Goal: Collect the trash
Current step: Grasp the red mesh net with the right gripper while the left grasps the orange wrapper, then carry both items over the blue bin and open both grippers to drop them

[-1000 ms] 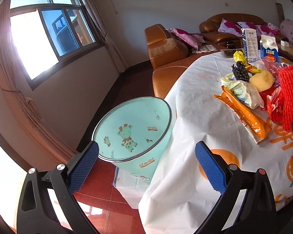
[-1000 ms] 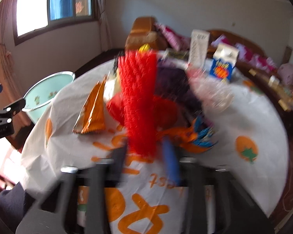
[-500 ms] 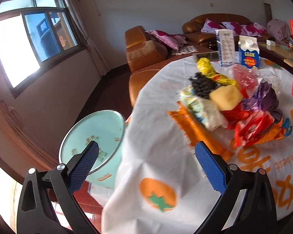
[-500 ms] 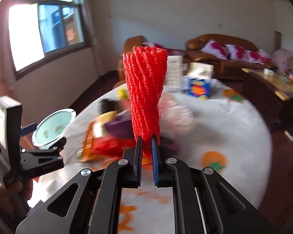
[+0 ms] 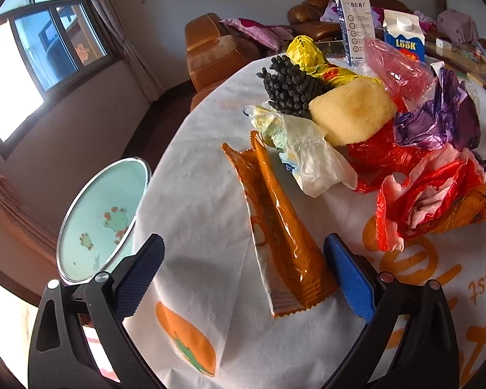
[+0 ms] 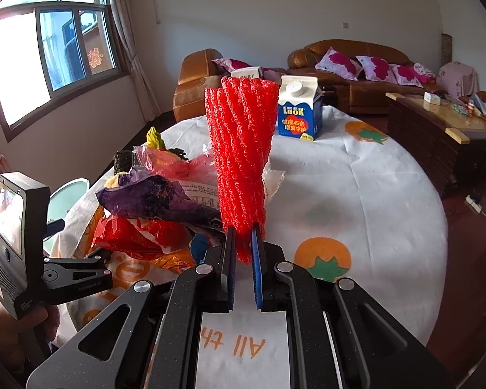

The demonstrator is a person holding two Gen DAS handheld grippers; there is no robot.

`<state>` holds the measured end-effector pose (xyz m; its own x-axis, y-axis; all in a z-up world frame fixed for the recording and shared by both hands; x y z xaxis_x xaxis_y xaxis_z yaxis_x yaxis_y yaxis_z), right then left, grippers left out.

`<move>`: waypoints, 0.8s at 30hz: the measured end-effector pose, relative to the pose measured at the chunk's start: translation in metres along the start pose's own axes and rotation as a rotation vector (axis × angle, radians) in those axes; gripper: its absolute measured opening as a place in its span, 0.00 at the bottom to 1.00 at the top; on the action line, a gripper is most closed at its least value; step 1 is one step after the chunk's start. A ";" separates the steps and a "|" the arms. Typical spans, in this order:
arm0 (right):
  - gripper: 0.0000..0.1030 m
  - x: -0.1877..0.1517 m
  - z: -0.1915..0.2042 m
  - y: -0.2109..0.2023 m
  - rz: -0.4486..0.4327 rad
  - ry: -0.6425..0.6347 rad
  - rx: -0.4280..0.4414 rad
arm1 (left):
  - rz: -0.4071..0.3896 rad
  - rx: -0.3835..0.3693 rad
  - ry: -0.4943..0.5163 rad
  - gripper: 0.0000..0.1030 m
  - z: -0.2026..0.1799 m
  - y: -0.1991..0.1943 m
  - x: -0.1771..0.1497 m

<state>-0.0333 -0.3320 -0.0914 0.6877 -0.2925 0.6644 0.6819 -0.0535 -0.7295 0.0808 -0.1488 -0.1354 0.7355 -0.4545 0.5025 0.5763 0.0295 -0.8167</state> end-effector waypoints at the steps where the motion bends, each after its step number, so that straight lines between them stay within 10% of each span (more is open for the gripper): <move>1: 0.09 -0.001 -0.001 0.001 0.002 -0.002 0.000 | 0.006 -0.035 0.000 0.82 0.001 0.000 -0.001; 4: 0.10 -0.001 -0.002 0.004 0.004 0.000 0.003 | 0.011 -0.109 0.004 0.42 0.005 -0.004 -0.001; 10: 0.10 0.004 0.002 -0.004 -0.027 -0.017 0.009 | 0.013 -0.150 0.014 0.16 0.017 -0.012 -0.002; 24: 0.10 0.041 0.085 0.000 -0.015 -0.159 0.142 | -0.097 0.034 -0.056 0.13 0.118 -0.044 0.002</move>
<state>0.0161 -0.2628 -0.0505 0.6999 -0.1376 0.7009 0.7132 0.0812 -0.6963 0.0985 -0.0461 -0.0649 0.6937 -0.4061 0.5949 0.6570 0.0183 -0.7537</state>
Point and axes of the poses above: each gripper's, at about its wrist camera, not at the fingertips, and y roughly the way its jaws point, z to its left, x to its top, the point moved 2 cm from there along y, roughly the way its jaws point, and after that the axes turned 10 degrees about z, right-handed, at the moved point
